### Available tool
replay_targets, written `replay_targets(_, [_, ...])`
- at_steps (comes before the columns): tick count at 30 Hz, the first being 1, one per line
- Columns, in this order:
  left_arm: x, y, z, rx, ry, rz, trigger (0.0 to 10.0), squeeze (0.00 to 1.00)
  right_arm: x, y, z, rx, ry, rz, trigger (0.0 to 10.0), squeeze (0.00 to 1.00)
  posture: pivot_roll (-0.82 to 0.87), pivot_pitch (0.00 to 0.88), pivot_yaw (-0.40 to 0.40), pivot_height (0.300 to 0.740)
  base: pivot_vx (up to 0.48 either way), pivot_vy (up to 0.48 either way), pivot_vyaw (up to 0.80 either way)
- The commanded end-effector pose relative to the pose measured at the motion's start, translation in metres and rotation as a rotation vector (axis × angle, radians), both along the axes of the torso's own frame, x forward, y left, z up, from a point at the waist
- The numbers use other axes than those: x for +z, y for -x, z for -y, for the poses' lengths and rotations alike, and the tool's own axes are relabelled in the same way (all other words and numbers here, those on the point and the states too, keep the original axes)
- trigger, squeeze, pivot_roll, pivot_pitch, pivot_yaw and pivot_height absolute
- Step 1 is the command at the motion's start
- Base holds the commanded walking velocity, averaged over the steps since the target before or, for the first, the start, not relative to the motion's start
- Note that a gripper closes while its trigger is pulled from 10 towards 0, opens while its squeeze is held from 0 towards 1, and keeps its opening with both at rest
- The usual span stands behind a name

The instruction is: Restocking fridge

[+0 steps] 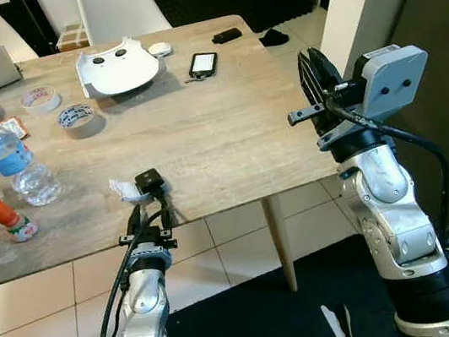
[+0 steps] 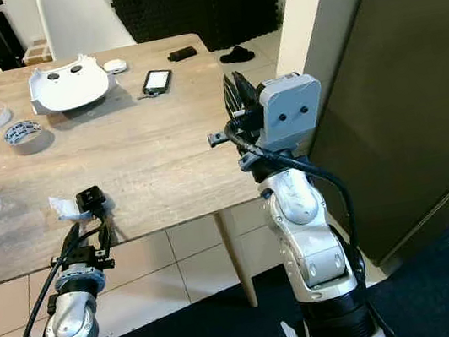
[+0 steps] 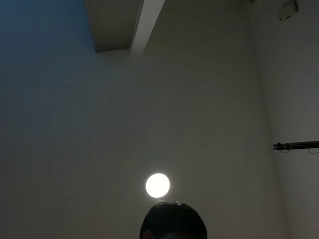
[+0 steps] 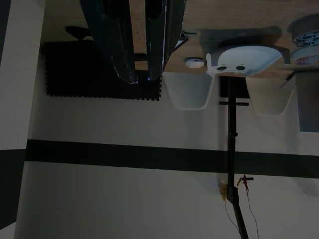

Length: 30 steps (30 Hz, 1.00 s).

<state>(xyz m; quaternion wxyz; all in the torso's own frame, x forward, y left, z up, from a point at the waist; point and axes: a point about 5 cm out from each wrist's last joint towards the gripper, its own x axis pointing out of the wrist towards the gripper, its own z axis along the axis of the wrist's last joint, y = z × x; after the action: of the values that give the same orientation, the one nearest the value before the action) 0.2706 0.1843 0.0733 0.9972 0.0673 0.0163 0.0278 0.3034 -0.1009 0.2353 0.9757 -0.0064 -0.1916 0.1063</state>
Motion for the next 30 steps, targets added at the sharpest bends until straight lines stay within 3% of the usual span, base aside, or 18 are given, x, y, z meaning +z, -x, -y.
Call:
replay_targets(1, [-0.0372, 0.0162, 0.0002, 0.010, -0.005, -0.187, 10.0, 0.00, -0.0057, -0.0012, 0.0006, -0.002, 0.004, -0.017, 10.0, 0.00, 0.03, 0.080, -0.051, 0.740, 0.000, 0.000, 0.00])
replay_targets(30, [-0.0372, 0.0133, 0.0001, 0.004, -0.011, -0.183, 10.0, 0.00, -0.0058, -0.0021, -0.0007, 0.000, 0.010, -0.010, 10.0, 0.00, 0.03, 0.062, -0.048, 0.740, 0.000, 0.000, 0.00])
